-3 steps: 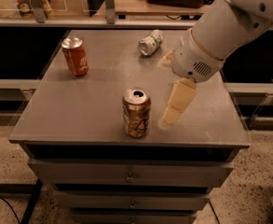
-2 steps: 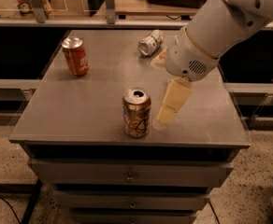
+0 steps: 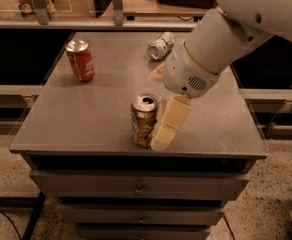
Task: Move orange can near coke can
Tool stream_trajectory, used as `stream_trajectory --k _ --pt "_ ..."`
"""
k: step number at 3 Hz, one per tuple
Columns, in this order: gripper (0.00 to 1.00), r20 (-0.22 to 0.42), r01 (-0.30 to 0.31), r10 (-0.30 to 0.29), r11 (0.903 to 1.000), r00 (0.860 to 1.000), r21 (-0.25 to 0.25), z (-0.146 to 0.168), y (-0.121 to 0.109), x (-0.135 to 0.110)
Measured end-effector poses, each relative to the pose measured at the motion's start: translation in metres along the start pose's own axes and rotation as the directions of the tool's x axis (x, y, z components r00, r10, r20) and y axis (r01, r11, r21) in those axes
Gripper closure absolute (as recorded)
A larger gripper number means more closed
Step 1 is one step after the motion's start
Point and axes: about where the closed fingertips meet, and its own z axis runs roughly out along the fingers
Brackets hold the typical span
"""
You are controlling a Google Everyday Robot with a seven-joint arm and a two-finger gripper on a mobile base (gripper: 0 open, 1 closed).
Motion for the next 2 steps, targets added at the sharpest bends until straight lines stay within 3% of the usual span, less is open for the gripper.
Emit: stream_trajectory --k 1,2 --pt "0.18 0.005 0.002 -0.002 1.0 1.0 -0.004 0.0053 -0.0006 -0.001" --pt "0.27 0.008 0.004 -0.004 0.9999 1.0 -0.009 0.0087 -0.001 -0.0039"
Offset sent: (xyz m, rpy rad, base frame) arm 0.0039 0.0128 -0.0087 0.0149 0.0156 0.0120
